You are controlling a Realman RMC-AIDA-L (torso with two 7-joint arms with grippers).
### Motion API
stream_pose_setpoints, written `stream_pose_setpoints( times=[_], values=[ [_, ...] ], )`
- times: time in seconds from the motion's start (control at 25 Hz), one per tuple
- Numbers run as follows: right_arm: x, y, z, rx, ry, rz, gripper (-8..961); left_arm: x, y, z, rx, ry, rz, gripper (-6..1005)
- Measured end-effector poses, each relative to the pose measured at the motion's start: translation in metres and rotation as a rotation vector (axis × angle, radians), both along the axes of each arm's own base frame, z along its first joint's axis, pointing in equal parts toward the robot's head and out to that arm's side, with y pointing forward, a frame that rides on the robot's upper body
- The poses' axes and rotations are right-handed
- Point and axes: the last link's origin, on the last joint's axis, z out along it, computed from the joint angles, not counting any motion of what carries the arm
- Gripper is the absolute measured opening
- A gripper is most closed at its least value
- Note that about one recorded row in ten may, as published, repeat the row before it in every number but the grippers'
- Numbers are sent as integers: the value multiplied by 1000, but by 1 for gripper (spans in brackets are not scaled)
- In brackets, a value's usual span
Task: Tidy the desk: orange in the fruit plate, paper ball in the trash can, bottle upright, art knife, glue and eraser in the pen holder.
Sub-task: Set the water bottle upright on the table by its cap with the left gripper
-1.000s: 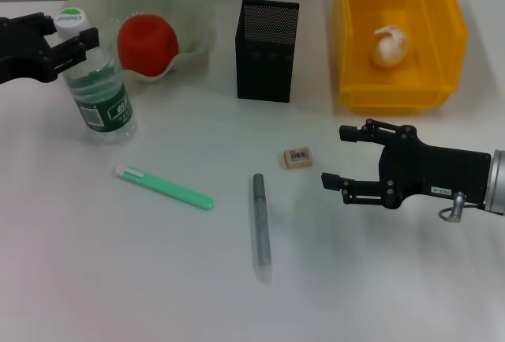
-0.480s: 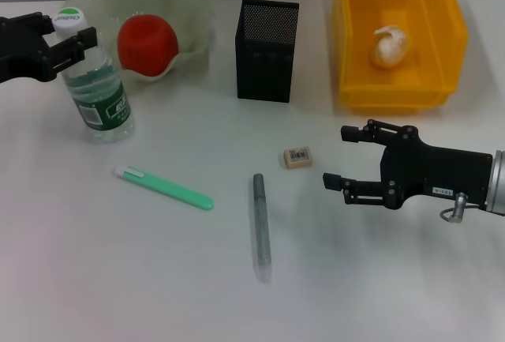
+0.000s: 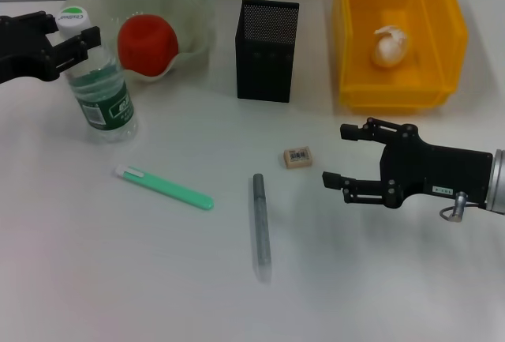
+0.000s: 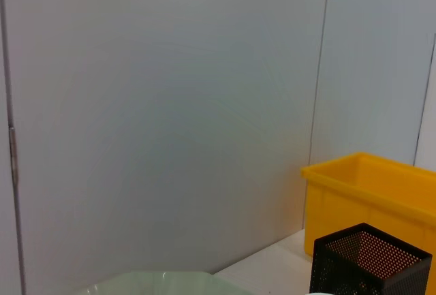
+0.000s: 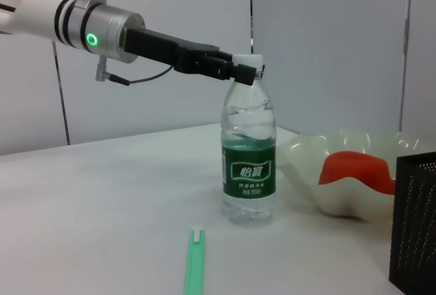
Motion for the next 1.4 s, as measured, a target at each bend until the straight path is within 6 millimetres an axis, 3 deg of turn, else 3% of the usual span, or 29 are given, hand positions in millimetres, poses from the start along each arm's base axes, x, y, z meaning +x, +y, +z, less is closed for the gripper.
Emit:
stream_pose_setpoints(
  times=[1.4],
  values=[
    [3, -1, 0, 1, -4, -14, 823, 0, -1, -3, -9, -7, 0, 468]
  ],
)
